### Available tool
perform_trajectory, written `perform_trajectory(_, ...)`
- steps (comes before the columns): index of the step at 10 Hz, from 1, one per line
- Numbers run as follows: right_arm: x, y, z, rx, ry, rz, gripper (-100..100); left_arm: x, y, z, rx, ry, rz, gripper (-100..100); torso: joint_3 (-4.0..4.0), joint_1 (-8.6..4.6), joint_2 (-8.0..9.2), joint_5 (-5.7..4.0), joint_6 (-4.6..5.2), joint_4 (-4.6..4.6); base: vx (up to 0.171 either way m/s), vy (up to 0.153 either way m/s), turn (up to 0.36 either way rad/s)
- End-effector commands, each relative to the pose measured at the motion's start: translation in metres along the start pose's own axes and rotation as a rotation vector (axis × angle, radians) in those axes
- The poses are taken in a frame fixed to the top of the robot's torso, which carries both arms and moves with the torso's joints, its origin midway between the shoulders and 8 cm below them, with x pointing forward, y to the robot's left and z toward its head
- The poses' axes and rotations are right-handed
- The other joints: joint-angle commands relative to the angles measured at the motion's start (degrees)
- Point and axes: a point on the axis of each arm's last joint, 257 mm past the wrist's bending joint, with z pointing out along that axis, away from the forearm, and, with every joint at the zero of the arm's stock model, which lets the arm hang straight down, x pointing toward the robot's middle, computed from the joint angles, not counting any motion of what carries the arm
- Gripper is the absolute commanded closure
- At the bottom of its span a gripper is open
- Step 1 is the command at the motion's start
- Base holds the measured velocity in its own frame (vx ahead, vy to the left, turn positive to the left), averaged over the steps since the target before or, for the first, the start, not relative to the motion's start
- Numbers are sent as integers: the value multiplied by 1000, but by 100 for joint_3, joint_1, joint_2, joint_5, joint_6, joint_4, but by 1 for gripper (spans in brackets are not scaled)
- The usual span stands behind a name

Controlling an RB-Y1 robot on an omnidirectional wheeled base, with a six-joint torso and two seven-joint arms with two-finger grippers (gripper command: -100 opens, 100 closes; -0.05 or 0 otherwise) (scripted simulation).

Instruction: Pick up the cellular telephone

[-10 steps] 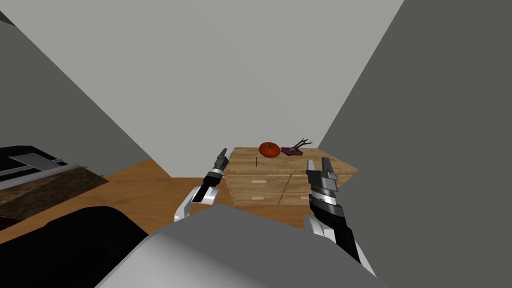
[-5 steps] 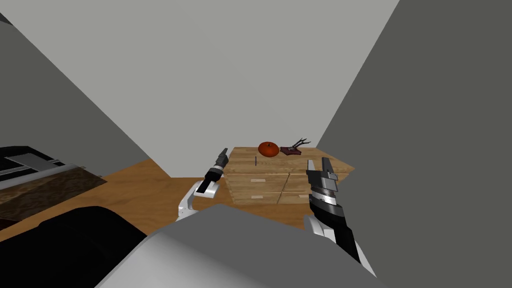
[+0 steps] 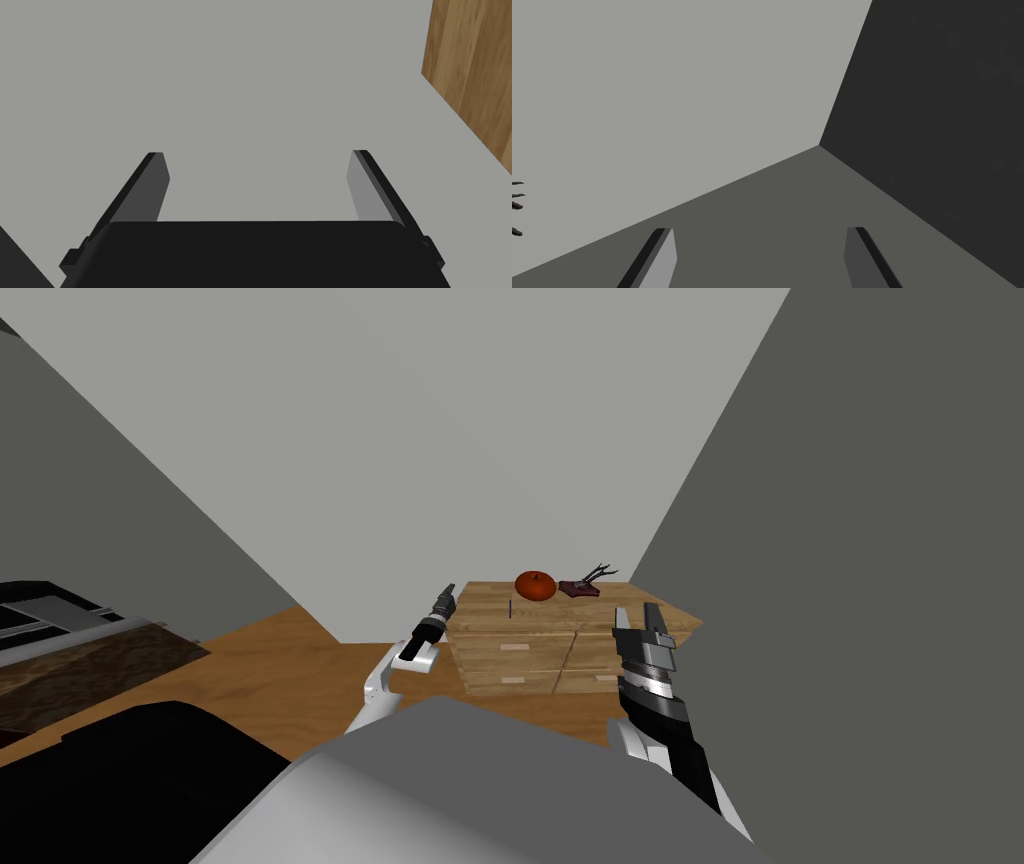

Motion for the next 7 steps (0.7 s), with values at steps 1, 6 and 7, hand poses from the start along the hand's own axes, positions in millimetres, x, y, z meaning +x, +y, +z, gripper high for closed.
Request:
perform_trajectory(1, 0, 0, 0, 0, 0, 0, 0, -2, 5, 1, -25, -7, -1, -100, 0, 0, 0, 0, 0, 0, -9, -5, 3)
perform_trajectory(6, 0, 0, 0, 0, 0, 0, 0, -23, 33, 24, -138, -56, -12, -100, 1, 0, 2, 0, 0, 1, -20, -13, -16)
perform_trajectory(7, 0, 0, 0, 0, 0, 0, 0, -32, 38, 35, -163, -74, -23, -100, -1, 4, -2, 1, -1, 0, -17, -10, -28)
